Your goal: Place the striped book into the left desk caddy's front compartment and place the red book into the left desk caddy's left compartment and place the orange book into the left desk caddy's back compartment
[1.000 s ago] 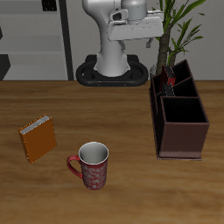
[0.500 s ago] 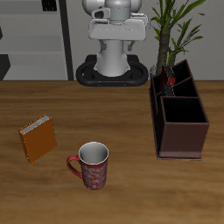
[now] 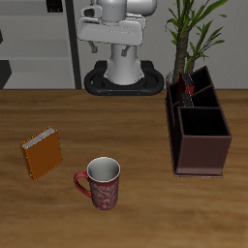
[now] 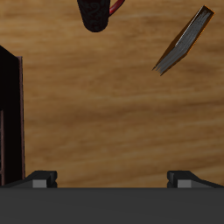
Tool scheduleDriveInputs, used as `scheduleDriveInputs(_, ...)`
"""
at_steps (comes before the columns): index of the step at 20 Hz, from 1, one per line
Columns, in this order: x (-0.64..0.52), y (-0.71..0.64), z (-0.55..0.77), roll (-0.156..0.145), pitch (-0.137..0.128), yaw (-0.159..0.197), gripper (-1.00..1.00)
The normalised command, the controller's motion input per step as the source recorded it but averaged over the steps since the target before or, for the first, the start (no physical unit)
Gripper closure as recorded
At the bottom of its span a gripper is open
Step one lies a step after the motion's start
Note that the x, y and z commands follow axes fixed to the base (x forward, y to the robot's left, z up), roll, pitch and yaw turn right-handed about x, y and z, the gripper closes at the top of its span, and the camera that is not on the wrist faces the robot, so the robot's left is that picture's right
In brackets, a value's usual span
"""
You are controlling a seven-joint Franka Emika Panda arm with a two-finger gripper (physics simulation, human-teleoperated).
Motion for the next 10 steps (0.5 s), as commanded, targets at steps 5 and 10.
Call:
scheduleDriveInputs(5, 0.32, -0.29, 0.05, 0.007, 0.068, -0.004, -1.0)
scheduleDriveInputs(10, 0.37, -0.28, -0.01, 0.018, 0.014, 0.038, -1.0)
